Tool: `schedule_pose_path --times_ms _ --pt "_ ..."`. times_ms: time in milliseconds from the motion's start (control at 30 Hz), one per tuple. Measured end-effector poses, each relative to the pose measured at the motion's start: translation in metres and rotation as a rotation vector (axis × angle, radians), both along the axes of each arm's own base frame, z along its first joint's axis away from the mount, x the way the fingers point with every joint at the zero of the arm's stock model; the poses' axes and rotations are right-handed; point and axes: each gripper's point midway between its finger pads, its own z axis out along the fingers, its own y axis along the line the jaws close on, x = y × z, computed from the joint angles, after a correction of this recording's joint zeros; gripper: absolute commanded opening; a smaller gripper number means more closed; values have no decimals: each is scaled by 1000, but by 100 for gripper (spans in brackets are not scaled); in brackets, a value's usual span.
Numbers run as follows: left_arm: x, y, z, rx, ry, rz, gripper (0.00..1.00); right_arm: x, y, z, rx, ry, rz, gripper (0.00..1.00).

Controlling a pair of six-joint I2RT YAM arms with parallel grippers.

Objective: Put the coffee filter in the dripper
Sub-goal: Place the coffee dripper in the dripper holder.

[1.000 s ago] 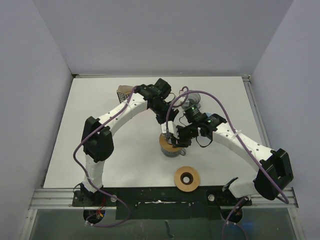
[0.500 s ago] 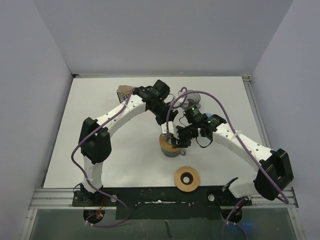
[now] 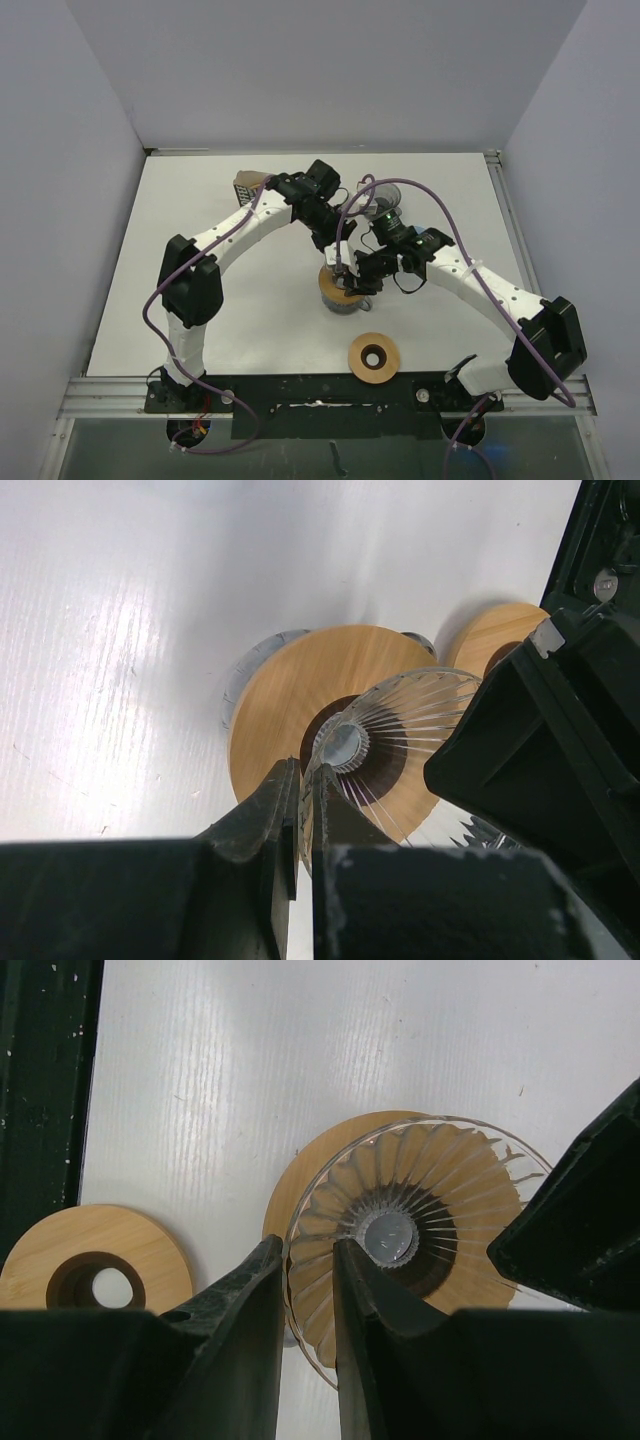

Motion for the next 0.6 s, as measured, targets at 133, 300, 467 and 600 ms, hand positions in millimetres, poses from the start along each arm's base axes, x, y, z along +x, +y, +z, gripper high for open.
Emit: schedule_pose_path --times_ms 133,300,467,600 --pt "0 -1 1 4 -2 -2 0 0 0 1 -3 5 1 19" --pt "0 0 2 19 -1 -9 0 0 -1 5 -11 14 3 27" --pt "-2 0 5 41 9 -18 3 -3 -2 3 -35 52 -4 34" --pt "-2 -2 5 53 21 -20 8 -1 -4 -1 -63 62 -14 38"
